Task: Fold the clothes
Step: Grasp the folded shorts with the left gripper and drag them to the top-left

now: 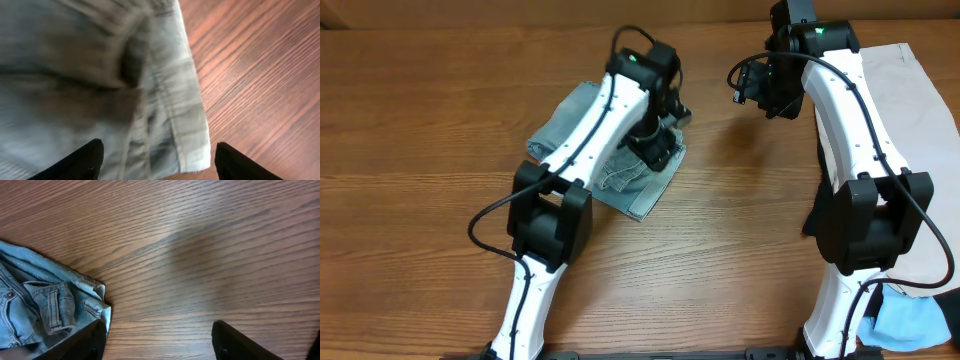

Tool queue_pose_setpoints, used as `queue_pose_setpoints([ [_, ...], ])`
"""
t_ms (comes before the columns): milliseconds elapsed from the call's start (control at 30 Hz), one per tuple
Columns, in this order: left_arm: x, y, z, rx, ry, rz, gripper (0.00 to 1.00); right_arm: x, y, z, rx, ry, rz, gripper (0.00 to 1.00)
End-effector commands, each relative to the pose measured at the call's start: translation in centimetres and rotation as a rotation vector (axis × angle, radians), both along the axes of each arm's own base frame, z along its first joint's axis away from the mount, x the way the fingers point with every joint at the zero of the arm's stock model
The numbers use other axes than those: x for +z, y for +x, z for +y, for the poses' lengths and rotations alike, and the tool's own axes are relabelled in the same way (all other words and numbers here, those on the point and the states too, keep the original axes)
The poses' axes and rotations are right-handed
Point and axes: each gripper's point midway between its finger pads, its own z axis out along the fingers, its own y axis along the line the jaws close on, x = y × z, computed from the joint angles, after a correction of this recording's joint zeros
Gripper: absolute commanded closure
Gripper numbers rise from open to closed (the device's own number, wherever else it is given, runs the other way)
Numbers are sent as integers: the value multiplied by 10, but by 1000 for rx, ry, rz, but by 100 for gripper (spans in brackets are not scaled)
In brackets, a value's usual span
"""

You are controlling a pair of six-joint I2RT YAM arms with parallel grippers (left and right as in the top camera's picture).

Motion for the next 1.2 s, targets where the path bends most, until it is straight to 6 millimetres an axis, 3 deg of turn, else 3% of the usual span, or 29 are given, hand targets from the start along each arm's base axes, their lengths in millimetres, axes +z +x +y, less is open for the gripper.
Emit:
queue_pose_setpoints([
  [0, -25, -15, 0, -34, 23, 44, 26, 8, 1, 1, 14, 1, -19, 28],
  [200, -56, -16, 12, -7, 96, 25, 25, 8, 1, 1, 24, -1, -20, 28],
  [600, -112, 0, 34, 84, 198, -120, 25, 8, 1, 1, 24, -2, -21, 28],
  [933, -118, 41, 92, 370, 243, -215, 25, 8, 1, 1, 28, -3, -21, 28],
  [1167, -114, 90, 166, 553, 205, -304, 26, 8, 1, 1, 28, -3, -21, 28],
])
